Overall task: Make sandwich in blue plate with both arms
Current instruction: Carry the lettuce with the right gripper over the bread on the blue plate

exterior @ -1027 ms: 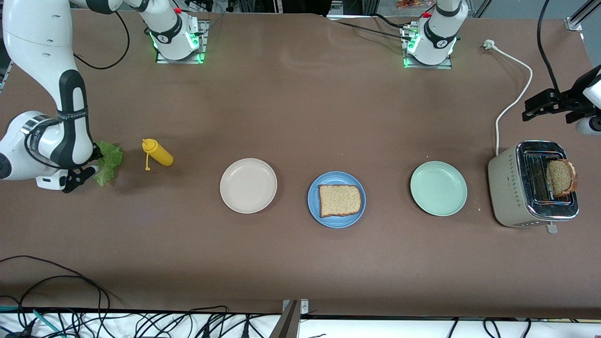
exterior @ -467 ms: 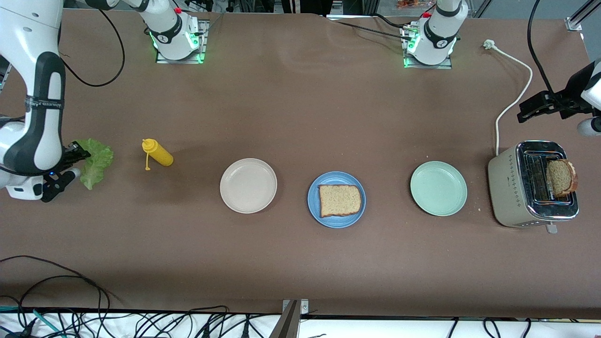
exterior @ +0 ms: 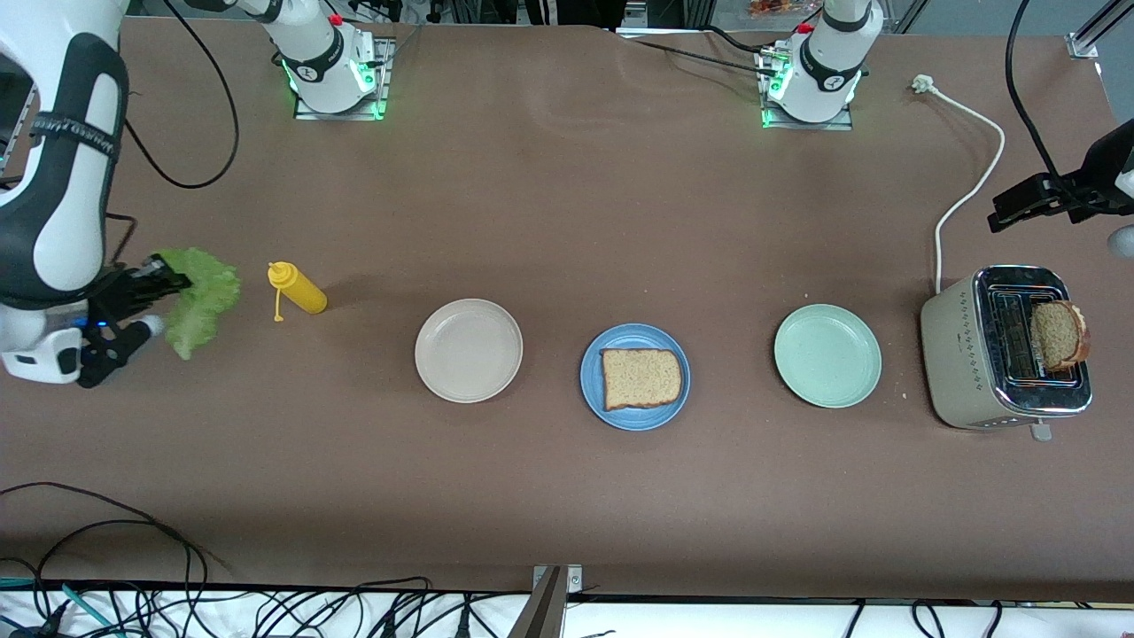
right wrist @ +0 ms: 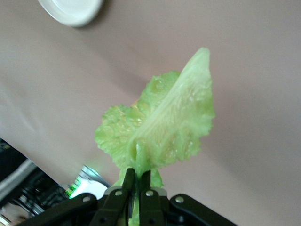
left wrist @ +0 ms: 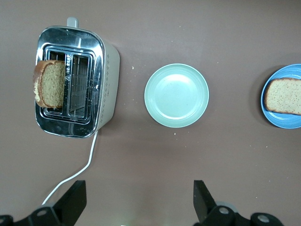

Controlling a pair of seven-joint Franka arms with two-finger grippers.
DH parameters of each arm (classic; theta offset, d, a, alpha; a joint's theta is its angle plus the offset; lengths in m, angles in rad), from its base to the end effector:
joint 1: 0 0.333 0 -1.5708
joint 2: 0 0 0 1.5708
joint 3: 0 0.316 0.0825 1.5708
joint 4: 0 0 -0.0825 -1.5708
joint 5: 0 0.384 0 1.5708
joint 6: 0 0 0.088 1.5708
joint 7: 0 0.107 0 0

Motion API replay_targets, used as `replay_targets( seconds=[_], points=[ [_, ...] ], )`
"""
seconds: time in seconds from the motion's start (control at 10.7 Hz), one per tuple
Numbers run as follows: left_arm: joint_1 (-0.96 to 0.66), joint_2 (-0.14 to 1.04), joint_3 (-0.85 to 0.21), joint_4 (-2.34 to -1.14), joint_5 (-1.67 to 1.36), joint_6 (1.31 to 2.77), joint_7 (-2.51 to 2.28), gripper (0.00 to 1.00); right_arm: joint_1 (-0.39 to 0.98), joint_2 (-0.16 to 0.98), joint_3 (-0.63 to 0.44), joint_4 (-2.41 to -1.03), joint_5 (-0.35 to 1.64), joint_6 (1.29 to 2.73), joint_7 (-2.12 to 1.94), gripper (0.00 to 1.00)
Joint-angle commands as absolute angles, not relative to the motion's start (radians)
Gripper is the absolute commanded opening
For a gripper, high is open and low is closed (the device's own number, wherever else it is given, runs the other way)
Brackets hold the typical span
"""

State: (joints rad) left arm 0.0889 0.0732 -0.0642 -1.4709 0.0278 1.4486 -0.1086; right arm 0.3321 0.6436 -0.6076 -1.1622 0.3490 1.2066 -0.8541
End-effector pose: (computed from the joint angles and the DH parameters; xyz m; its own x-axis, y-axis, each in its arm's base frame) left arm 0.5641 0.0186 0.6200 0.9864 0.1359 -0.0921 0.1333 -0.9905 -0.0333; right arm 0.6586 -0.0308 0.4342 0.7299 0.6055 -0.3173 0.4990 -0.7892 -0.3581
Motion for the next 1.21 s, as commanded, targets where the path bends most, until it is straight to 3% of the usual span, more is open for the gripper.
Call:
replay_targets(
  seconds=[0.0, 0.09, 0.28, 0.65, 1.12],
  points=[
    [0.097, 0.069, -0.071, -1.468, 0.048, 1.436, -0.115, 1.0, 0.447, 0.653, -0.611, -1.123, 0.535, 1.184, -0.647, 0.0],
    [0.097, 0.071, -0.071, -1.468, 0.048, 1.436, -0.115, 1.0, 0.493, 0.653, -0.607, -1.091, 0.59, 1.195, -0.553, 0.0],
    [0.107, 0.071, -0.071, -1.47, 0.046, 1.434, -0.115, 1.0, 0.561, 0.661, -0.54, -1.08, 0.694, 1.352, -0.384, 0.0],
    [0.109, 0.071, -0.071, -1.47, 0.046, 1.436, -0.115, 1.0, 0.577, 0.716, -0.211, -1.08, 0.698, 1.752, -0.105, 0.0],
    [0.11, 0.071, -0.071, -1.47, 0.046, 1.434, -0.115, 1.0, 0.624, 0.862, -0.014, -1.081, 0.699, 2.19, 0.073, 0.0]
  ],
)
